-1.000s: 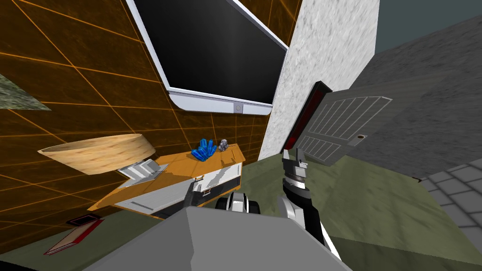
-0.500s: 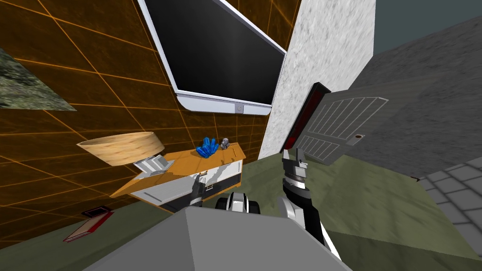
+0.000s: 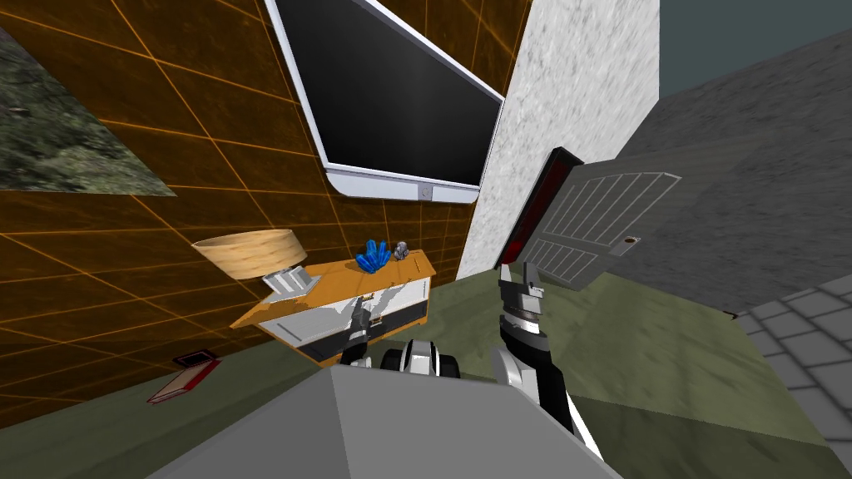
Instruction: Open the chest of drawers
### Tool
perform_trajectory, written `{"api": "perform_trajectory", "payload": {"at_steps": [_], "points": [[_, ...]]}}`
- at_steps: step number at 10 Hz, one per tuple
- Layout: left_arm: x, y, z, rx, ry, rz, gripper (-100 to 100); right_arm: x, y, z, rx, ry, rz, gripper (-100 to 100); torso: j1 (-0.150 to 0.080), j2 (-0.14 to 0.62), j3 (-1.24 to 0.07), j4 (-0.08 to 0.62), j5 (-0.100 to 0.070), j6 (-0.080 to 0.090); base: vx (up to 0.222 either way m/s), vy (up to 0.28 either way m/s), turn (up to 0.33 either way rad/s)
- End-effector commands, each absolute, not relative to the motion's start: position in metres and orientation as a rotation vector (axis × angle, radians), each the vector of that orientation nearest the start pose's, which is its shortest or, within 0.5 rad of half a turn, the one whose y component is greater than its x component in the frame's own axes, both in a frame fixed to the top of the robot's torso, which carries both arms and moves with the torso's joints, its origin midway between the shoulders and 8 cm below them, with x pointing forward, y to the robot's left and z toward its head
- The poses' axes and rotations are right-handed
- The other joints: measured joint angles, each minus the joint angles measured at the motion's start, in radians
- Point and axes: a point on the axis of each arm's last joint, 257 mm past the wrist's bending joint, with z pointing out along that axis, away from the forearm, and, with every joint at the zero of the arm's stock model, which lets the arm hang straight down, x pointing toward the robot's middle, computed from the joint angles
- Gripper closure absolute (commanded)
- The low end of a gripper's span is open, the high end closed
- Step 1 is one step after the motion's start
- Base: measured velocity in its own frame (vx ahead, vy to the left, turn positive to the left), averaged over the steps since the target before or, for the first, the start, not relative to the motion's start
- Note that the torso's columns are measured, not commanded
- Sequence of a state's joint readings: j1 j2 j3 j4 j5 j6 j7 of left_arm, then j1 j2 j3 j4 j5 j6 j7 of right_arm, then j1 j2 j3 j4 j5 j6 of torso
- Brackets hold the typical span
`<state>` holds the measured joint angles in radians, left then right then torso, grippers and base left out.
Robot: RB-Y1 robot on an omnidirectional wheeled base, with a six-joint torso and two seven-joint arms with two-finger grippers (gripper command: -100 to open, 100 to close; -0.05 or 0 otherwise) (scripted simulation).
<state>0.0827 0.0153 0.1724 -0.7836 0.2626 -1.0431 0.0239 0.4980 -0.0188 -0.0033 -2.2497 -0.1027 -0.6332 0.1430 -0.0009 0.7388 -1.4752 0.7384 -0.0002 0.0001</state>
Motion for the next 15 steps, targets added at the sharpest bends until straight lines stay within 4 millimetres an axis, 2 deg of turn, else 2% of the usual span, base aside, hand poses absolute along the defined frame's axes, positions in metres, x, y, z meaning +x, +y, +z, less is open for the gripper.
{"api": "perform_trajectory", "payload": {"at_steps": [1, 2, 3, 4, 5, 6, 8, 9, 10, 13, 14, 15], "points": [[0.401, 0.367, -0.367, -1.32, 0.709, -1.079, -100, 0.324, -0.29, 0.036, 0.579, 0.52, 1.246, 0, 0.0, -0.005, -0.003, -0.001, 0.0, 0.0, -0.048, 0.004, 0.015], [0.412, 0.364, -0.358, -1.304, 0.698, -1.098, -100, 0.324, -0.29, 0.036, 0.579, 0.52, 1.246, 0, 0.001, -0.004, -0.003, -0.002, 0.0, 0.0, -0.059, 0.007, 0.011], [0.422, 0.362, -0.361, -1.318, 0.711, -1.085, -100, 0.324, -0.29, 0.036, 0.579, 0.52, 1.246, 0, 0.001, -0.002, -0.002, -0.001, 0.0, 0.0, -0.09, 0.013, 0.014], [0.432, 0.359, -0.353, -1.303, 0.702, -1.102, -100, 0.324, -0.29, 0.036, 0.579, 0.52, 1.246, 0, 0.002, 0.001, 0.0, 0.0, 0.0, 0.0, -0.08, 0.015, 0.01], [0.428, 0.36, -0.357, -1.31, 0.706, -1.095, -100, 0.324, -0.29, 0.036, 0.579, 0.52, 1.246, 0, 0.001, 0.0, 0.0, 0.0, 0.0, 0.0, -0.028, 0.006, -0.004], [0.415, 0.363, -0.355, -1.3, 0.695, -1.104, 100, 0.324, -0.29, 0.036, 0.579, 0.52, 1.246, 0, 0.001, -0.002, -0.001, -0.001, 0.0, 0.0, 0.051, 0.002, -0.019], [0.412, 0.364, -0.358, -1.304, 0.698, -1.098, 100, 0.324, -0.29, 0.036, 0.579, 0.52, 1.245, 0, -0.002, -0.003, -0.003, 0.002, -0.003, -0.001, 0.065, -0.014, 0.005], [0.396, 0.366, -0.358, -1.297, 0.69, -1.104, 100, 0.324, -0.29, 0.036, 0.579, 0.52, 1.246, 0, -0.001, -0.001, 0.0, 0.002, -0.002, 0.001, 0.069, -0.018, -0.013], [0.391, 0.367, -0.362, -1.305, 0.695, -1.095, 100, 0.324, -0.29, 0.036, 0.579, 0.52, 1.246, 0, 0.0, -0.001, -0.001, 0.002, -0.001, 0.002, 0.08, -0.007, -0.017], [0.357, 0.371, -0.362, -1.294, 0.682, -1.104, 100, 0.324, -0.29, 0.036, 0.579, 0.52, 1.246, 0, 0.0, 0.0, 0.0, 0.0, 0.0, 0.0, 0.089, -0.012, -0.014], [0.349, 0.373, -0.368, -1.305, 0.69, -1.089, 100, 0.324, -0.29, 0.036, 0.579, 0.52, 1.245, 0, -0.002, -0.001, -0.001, 0.0, 0.0, 0.001, 0.078, -0.018, 0.006], [0.341, 0.372, -0.361, -1.288, 0.676, -1.109, 100, 0.324, -0.29, 0.036, 0.579, 0.52, 1.246, 0, 0.001, -0.001, -0.001, -0.001, 0.002, 0.002, 0.091, -0.009, -0.02]]}}
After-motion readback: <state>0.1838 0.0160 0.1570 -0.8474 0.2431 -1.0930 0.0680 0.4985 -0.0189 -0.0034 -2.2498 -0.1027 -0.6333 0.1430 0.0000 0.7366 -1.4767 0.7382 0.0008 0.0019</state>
